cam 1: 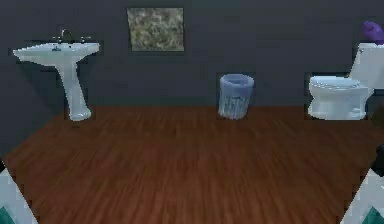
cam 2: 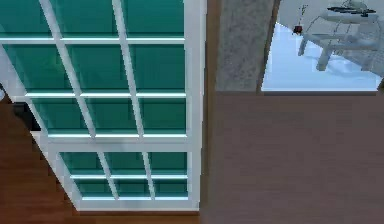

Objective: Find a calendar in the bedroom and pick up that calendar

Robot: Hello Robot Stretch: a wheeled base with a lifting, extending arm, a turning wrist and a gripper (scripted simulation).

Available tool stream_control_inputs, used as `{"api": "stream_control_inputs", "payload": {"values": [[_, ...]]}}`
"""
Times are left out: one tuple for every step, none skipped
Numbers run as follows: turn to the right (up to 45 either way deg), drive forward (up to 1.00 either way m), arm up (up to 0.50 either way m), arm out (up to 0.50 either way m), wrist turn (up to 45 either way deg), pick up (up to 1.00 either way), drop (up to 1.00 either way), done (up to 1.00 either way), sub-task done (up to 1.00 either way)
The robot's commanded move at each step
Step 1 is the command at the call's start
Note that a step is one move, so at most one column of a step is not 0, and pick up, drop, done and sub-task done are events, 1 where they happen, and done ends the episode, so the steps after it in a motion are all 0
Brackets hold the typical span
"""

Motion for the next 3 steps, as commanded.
{"api": "stream_control_inputs", "payload": {"values": [[-45.0,0.00,0.00,0.00,0.0,0.00,0.00,0.00,0.00],[-45.0,0.00,0.00,0.00,0.0,0.00,0.00,0.00,0.00],[-45.0,0.00,0.00,0.00,0.0,0.00,0.00,0.00,0.00]]}}
